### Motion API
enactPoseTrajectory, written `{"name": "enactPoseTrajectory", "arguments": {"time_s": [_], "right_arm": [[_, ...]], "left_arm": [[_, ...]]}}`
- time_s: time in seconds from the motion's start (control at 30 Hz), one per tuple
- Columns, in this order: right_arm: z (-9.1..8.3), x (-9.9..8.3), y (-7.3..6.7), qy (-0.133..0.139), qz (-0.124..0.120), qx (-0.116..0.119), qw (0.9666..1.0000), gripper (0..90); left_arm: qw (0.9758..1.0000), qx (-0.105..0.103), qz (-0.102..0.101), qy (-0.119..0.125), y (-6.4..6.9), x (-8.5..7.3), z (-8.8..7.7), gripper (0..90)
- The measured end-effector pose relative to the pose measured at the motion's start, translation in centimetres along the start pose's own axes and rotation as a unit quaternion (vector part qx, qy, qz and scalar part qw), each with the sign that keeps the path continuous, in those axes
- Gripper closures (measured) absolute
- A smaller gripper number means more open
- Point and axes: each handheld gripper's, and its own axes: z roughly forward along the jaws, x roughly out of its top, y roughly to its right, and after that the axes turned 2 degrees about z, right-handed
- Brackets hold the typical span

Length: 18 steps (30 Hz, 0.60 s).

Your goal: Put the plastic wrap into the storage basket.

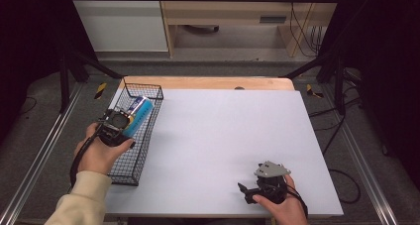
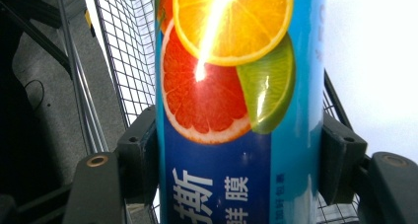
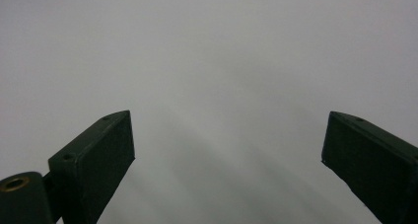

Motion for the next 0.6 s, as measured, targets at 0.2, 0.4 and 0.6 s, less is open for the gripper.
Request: {"name": "enactPoseTrajectory", "arguments": {"time_s": [0.2,0.4,0.6], "right_arm": [[0.02,-0.01,0.03,0.001,0.0,0.0,1.0,6.2],[-0.01,-0.01,0.05,0.001,0.0,0.0,1.0,6.2],[0.03,-0.01,0.05,0.001,-0.002,0.001,1.0,6.2]], "left_arm": [[1.0,-0.001,-0.003,-0.005,-0.09,0.07,0.44,32.1],[0.9999,-0.001,0.002,-0.014,-0.06,0.24,0.87,32.1],[0.9998,-0.003,-0.002,-0.017,-0.31,0.11,1.06,32.1]]}}
